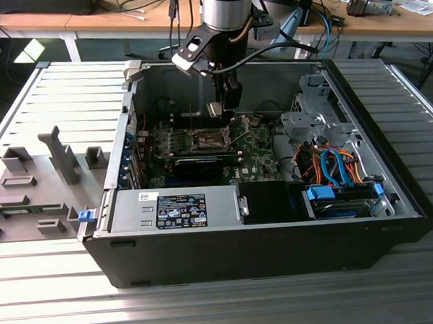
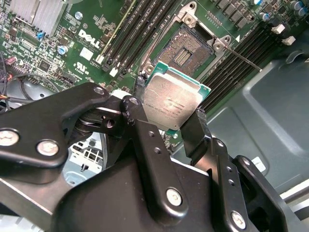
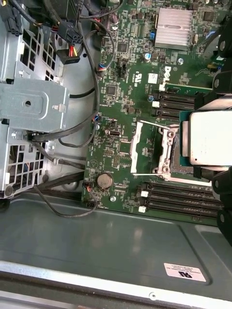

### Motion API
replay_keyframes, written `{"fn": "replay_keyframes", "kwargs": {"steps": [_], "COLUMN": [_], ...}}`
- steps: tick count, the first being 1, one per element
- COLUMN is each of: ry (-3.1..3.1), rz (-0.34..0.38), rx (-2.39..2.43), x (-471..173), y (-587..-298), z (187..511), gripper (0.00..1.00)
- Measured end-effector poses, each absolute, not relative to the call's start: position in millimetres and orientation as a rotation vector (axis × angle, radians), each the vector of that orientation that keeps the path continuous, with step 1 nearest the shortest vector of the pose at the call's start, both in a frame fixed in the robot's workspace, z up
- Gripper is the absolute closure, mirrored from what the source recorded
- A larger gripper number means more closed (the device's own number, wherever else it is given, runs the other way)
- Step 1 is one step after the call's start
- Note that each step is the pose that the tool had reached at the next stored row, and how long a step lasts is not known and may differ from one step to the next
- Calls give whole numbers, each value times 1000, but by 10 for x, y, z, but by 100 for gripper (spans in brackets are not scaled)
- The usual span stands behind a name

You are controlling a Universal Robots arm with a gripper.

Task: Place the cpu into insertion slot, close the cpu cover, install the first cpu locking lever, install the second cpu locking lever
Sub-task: 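Place the cpu into insertion slot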

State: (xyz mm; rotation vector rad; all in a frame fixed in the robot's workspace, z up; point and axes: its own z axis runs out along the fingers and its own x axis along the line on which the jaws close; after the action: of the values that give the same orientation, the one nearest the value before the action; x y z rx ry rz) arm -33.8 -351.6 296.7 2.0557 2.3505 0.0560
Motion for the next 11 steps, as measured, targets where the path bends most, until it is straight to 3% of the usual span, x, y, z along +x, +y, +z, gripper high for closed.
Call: {"fn": "replay_keyframes", "kwargs": {"steps": [11], "ry": [2334], "rz": [56], "rx": [2073], "x": [-338], "y": [-3516], "z": [2965], "gripper": [46]}}
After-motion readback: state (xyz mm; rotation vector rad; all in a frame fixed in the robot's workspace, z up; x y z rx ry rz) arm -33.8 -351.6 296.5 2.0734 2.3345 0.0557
